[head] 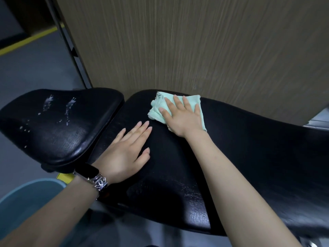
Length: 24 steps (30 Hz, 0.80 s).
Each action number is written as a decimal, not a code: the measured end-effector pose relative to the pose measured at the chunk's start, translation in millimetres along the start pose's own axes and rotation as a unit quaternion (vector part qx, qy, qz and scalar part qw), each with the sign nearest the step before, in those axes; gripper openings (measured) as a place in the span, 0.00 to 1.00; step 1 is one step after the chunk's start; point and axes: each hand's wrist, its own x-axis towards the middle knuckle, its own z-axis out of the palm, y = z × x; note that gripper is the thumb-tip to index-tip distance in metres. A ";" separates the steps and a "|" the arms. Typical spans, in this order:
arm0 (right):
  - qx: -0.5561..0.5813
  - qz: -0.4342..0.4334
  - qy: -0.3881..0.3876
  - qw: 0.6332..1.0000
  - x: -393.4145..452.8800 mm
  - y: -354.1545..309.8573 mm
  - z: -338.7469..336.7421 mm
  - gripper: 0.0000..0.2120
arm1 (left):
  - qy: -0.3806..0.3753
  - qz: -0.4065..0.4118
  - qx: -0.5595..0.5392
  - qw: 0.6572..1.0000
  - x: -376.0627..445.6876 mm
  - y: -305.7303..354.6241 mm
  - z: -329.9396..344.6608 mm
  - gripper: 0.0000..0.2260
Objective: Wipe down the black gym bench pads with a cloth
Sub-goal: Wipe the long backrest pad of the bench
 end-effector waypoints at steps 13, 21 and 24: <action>-0.006 0.063 0.007 0.998 -56.0 87.9 -22.7 0.26 | -0.004 0.003 -0.012 1.000 -3.0 20.4 4.0 0.35; 0.000 0.130 0.015 0.991 -89.7 152.3 -40.4 0.26 | -0.008 0.005 0.016 1.000 -1.6 19.6 5.2 0.35; 0.002 0.153 0.014 0.988 -102.2 174.2 -46.1 0.27 | -0.007 0.001 0.018 1.000 -1.5 18.4 6.6 0.35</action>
